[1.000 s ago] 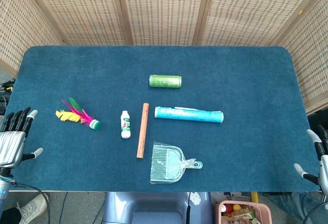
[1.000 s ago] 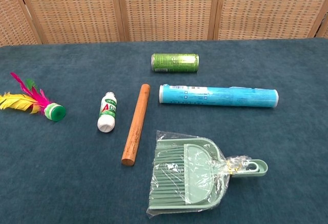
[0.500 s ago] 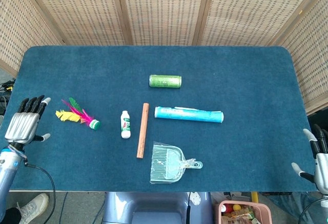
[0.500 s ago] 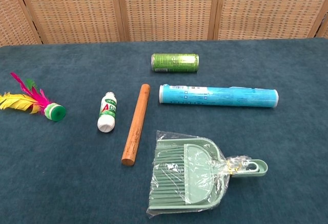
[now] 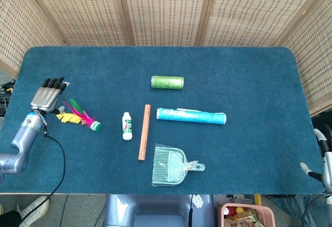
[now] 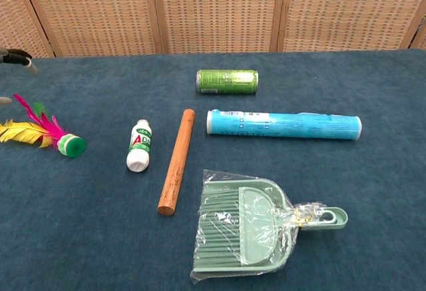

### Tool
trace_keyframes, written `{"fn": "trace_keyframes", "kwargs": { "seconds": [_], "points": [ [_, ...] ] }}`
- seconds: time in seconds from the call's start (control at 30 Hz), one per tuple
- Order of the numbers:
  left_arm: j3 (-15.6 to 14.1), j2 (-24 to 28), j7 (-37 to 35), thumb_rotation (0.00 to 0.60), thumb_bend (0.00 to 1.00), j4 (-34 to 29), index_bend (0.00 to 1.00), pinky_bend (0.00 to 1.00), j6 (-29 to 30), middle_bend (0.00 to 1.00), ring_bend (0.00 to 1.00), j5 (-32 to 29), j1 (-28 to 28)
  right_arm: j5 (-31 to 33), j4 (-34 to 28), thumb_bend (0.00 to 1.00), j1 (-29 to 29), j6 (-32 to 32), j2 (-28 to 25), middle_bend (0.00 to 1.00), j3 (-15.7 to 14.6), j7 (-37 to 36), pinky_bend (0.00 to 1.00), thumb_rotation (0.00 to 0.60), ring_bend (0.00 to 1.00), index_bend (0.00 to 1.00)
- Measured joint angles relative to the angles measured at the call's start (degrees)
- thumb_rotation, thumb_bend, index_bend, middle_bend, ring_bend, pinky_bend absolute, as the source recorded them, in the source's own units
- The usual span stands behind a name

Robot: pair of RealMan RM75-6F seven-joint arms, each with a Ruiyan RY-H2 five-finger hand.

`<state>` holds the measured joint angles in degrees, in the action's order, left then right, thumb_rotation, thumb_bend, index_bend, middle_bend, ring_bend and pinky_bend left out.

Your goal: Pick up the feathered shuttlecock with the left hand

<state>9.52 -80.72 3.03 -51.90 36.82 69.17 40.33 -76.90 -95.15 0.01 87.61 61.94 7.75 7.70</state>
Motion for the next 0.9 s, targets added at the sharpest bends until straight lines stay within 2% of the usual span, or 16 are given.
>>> {"fn": "trace_keyframes", "kwargs": {
  "seconds": [0.13,0.33,0.63,0.9],
  "points": [
    [-0.5,-0.8,-2.6,0.6,0.37,1.4,0.46,0.0,-2.2,0.0,0.0,0.4,1.1,0.4,0.1,0.0,0.1,-0.4,0.0,0.0,0.1,0.0,0.0,0.6,0.0,0.0],
    [-1.5,-1.1,-5.0,0.6,0.37,1.9,0.46,0.0,-2.6,0.0,0.0,2.0,1.5,0.2,0.0,0.0,0.3,-0.6,0.1,0.0,-0.1,0.4,0.0,0.6,0.0,0.0],
    [-1.8,-1.4,-5.8,0.6,0.38,2.6,0.47,0.0,-2.7,0.0,0.0,2.1,1.8,0.1,0.0,0.0,0.4,-0.7,0.1,0.0,-0.2,0.1,0.0,0.6,0.0,0.0],
    [-1.9,-2.2,-5.5,0.6,0.4,3.9,0.54,0.0,-3.7,0.0,0.0,1.7,2.5,0.1,0.1,0.0,0.5,-0.9,0.1,0.0,-0.2,-0.2,0.0,0.6,0.0,0.0]
  ]
}}
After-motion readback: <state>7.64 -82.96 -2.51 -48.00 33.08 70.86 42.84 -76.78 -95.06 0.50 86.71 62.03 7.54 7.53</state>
